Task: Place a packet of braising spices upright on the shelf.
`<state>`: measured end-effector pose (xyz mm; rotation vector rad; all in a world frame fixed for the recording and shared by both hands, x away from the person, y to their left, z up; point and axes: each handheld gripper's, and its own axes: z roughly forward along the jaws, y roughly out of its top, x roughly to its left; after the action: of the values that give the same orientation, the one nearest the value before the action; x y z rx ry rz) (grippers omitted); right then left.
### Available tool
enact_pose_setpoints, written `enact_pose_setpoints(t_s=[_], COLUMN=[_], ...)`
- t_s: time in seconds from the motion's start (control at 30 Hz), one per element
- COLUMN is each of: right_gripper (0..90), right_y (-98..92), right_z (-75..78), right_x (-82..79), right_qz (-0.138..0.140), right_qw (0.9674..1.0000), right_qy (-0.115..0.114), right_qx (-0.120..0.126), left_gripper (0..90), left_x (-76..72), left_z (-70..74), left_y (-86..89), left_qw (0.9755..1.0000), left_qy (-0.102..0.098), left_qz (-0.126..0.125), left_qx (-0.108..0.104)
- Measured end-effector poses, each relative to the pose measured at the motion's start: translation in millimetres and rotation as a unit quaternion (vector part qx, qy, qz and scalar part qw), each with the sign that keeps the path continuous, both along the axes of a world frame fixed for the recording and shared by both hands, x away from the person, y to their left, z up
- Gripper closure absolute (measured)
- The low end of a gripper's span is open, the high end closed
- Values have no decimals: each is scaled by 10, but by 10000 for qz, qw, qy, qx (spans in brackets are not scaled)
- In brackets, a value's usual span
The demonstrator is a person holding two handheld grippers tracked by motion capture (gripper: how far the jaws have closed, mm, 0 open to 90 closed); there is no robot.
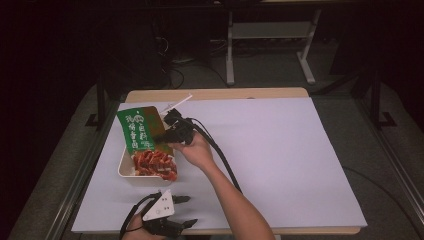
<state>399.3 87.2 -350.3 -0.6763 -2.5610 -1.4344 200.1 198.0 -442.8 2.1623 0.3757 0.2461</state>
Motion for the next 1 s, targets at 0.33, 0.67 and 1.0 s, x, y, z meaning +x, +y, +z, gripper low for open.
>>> enact_pose_setpoints(t_s=[0.33, 0.67, 1.0], right_gripper=[897, 898, 897], right_y=[-38, 18, -59], right_z=[199, 97, -105], right_x=[-247, -374, -376], right_qz=[-60, -379, -357], right_qw=[9979, 9951, 9939], right_qy=[-387, -603, -680], right_qx=[510, 682, 796], left_gripper=[320, 319, 317], left_x=[6, -6, -3], left_z=[3, -3, -1], left_y=[-2, -15, -8], left_qw=[10000, 10000, 10000], left_qy=[-52, -18, -13], left_qz=[-35, -34, -20], left_qx=[37, -25, 26])
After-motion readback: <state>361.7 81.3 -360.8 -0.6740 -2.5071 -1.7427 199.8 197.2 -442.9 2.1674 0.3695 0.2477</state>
